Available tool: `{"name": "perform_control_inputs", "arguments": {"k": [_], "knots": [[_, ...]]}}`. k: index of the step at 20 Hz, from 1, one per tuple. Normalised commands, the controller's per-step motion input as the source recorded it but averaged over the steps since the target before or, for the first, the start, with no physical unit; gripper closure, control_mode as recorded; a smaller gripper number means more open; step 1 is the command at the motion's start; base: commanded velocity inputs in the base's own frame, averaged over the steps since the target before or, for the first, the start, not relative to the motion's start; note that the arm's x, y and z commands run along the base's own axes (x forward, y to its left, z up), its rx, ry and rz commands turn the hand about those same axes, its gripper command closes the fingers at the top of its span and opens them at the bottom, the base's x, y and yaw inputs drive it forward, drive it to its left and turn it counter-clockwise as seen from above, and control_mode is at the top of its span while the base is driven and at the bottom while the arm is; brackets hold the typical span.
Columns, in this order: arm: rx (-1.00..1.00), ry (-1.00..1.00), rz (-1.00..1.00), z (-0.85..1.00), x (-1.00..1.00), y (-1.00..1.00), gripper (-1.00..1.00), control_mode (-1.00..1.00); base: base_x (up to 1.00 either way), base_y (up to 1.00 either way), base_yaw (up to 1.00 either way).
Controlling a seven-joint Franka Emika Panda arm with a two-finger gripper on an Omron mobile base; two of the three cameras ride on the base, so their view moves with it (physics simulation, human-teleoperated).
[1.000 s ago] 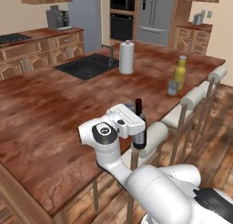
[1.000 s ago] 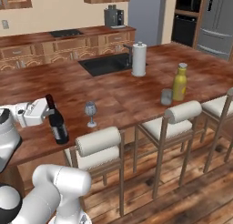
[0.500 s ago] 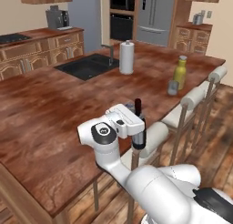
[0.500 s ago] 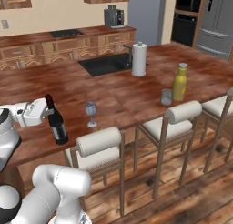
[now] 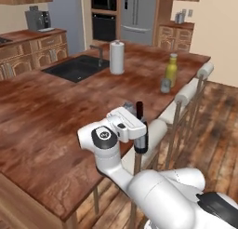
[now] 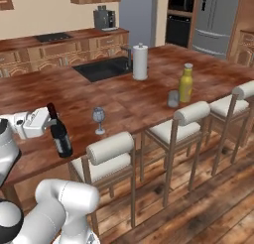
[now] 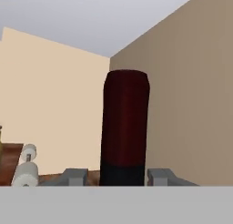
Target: There is a wine glass and glass cup on the dining counter. Place the wine bottle next to the wine glass and the juice bottle next to the glass cup.
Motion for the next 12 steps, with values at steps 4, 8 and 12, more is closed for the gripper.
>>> {"name": "perform_control_inputs", "arguments": {"k": [4, 8, 12], "knots": [[0.00, 0.00, 0.00, 0.00, 0.00, 0.00, 1.00, 1.00, 0.00, 0.40, -0.20], [0.00, 0.00, 0.00, 0.00, 0.00, 0.00, 1.00, 1.00, 0.22, 0.42, -0.08], [0.00, 0.00, 0.00, 0.00, 0.00, 0.00, 1.00, 1.00, 0.57, 0.29, -0.01]]}}
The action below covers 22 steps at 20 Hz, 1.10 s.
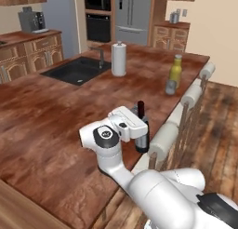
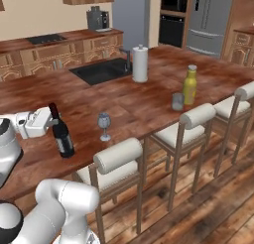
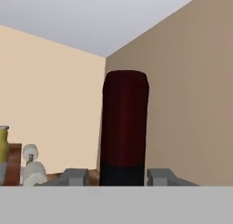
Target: There is a wine glass and glass cup on the dining counter. Place the wine bottle next to the wine glass and the juice bottle next to the glass cup.
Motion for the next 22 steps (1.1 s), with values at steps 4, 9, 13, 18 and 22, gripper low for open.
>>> {"name": "perform_control_inputs", "arguments": {"k": [4, 9, 13, 18, 22], "knots": [[0.00, 0.00, 0.00, 0.00, 0.00, 0.00, 1.00, 1.00, 0.48, 0.40, 0.00], [0.00, 0.00, 0.00, 0.00, 0.00, 0.00, 1.00, 1.00, 0.49, 0.24, 0.00], [0.00, 0.00, 0.00, 0.00, 0.00, 0.00, 1.00, 1.00, 0.16, 0.02, 0.00], [0.00, 0.00, 0.00, 0.00, 0.00, 0.00, 1.00, 1.00, 0.00, 0.00, 0.00], [0.00, 0.00, 0.00, 0.00, 0.00, 0.00, 1.00, 1.00, 0.00, 0.00, 0.00]]}}
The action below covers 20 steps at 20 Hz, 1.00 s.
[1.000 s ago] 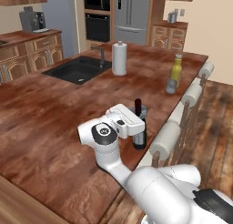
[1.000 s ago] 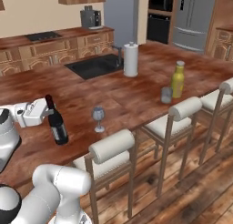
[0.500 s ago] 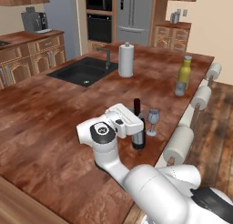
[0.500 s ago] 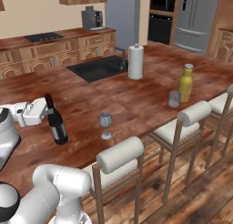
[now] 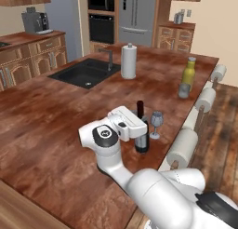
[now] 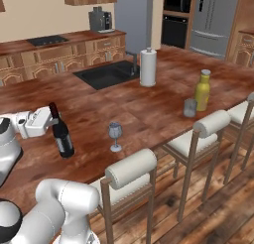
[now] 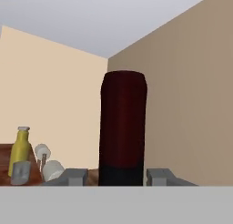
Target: There is a wine glass and glass cup on the dining counter. Place the wine bottle next to the wine glass and the juice bottle next to the glass cup.
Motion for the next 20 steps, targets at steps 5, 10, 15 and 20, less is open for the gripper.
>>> {"name": "perform_control_inputs", "arguments": {"k": [5, 10, 15, 20], "knots": [[0.00, 0.00, 0.00, 0.00, 0.00, 0.00, 1.00, 1.00, 0.00, 0.00, 0.00], [0.00, 0.00, 0.00, 0.00, 0.00, 0.00, 1.00, 1.00, 0.00, -0.04, 0.03], [0.10, 0.00, 0.04, -0.02, 0.27, -0.24, 1.00, -1.00, 0.03, -0.04, 0.01], [0.02, 0.00, 0.06, -0.07, 0.43, -0.30, 1.00, -1.00, 0.00, 0.00, 0.00]]}}
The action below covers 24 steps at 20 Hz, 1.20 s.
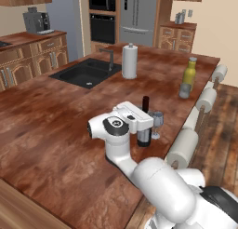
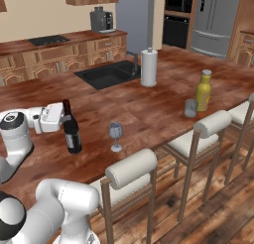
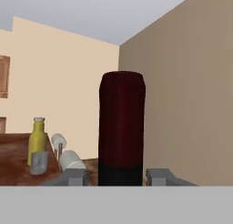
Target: There is a wine glass and glass cup on the dining counter. Place the wine bottle next to the wine glass and the juice bottle next to the glass cup.
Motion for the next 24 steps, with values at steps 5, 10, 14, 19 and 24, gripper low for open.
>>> {"name": "perform_control_inputs", "arguments": {"k": [5, 10, 14, 19, 24], "knots": [[-0.04, 0.00, 0.01, -0.14, 0.40, -0.15, 1.00, -1.00, 0.00, 0.00, 0.00], [-0.04, 0.03, 0.00, -0.19, 0.21, -0.17, 1.00, -1.00, 0.00, 0.00, 0.00], [0.00, 0.00, 0.00, -0.25, 0.03, -0.10, 1.00, -1.00, 0.00, 0.00, 0.00], [0.00, -0.03, 0.00, -0.22, 0.01, -0.15, 1.00, -1.00, 0.00, 0.00, 0.00], [0.00, -0.07, 0.00, -0.18, 0.00, -0.19, 1.00, -1.00, 0.00, 0.00, 0.00]]}}
